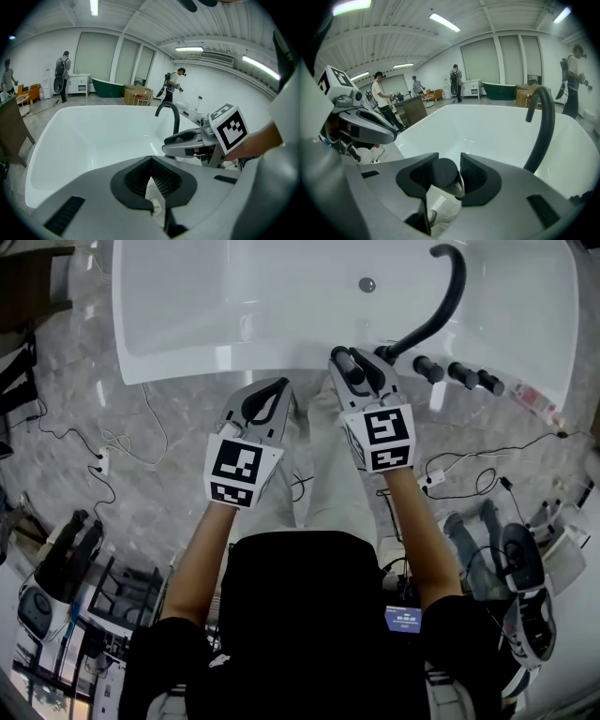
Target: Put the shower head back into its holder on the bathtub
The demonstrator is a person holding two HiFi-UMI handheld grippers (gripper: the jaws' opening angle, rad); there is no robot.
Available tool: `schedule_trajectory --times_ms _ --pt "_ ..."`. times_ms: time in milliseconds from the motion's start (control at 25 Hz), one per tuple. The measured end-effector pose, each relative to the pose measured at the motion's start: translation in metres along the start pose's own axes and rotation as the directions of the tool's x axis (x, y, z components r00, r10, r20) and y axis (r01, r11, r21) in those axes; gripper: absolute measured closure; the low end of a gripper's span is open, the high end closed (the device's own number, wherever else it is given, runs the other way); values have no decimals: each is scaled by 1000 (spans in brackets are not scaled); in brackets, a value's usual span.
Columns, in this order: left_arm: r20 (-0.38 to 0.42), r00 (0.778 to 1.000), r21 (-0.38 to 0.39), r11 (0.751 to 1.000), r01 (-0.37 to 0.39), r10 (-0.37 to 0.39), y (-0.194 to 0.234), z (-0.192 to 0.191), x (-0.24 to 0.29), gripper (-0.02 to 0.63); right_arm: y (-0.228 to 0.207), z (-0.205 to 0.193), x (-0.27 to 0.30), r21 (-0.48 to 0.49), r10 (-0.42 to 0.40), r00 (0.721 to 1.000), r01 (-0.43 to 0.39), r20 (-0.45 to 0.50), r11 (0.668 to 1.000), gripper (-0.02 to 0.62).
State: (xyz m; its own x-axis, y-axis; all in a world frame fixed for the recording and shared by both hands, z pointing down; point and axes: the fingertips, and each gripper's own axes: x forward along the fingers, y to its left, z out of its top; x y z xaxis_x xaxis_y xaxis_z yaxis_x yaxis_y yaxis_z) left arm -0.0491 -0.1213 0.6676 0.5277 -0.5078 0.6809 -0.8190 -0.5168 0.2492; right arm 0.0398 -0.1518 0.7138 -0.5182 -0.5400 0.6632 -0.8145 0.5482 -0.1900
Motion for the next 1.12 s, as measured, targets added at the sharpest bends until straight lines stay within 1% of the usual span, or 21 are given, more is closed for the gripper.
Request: schedule_trajectory --times_ms 240,520,680,840,1000,1120 --pt "37 999 39 999 -2 1 -4 26 -20 592 9 23 -25 -5 -25 999 25 23 1000 454" --pt "93 996 89 996 -9 1 -9 66 -43 592 12 59 -62 -4 -53 995 53 80 999 457" --pt "128 992 121 992 -20 5 -12 91 -64 592 17 89 -93 1 -70 988 70 137 998 484" --pt "176 984 156 987 -29 1 -18 117 -88 592 21 122 -125 -2 -101 974 104 203 995 514" --pt "220 976 133 991 -18 -12 -27 141 -113 592 23 148 -157 -14 -136 961 144 240 990 538" --pt "257 966 140 990 -29 -8 -30 159 -132 592 22 166 -177 -48 -177 950 196 257 979 558"
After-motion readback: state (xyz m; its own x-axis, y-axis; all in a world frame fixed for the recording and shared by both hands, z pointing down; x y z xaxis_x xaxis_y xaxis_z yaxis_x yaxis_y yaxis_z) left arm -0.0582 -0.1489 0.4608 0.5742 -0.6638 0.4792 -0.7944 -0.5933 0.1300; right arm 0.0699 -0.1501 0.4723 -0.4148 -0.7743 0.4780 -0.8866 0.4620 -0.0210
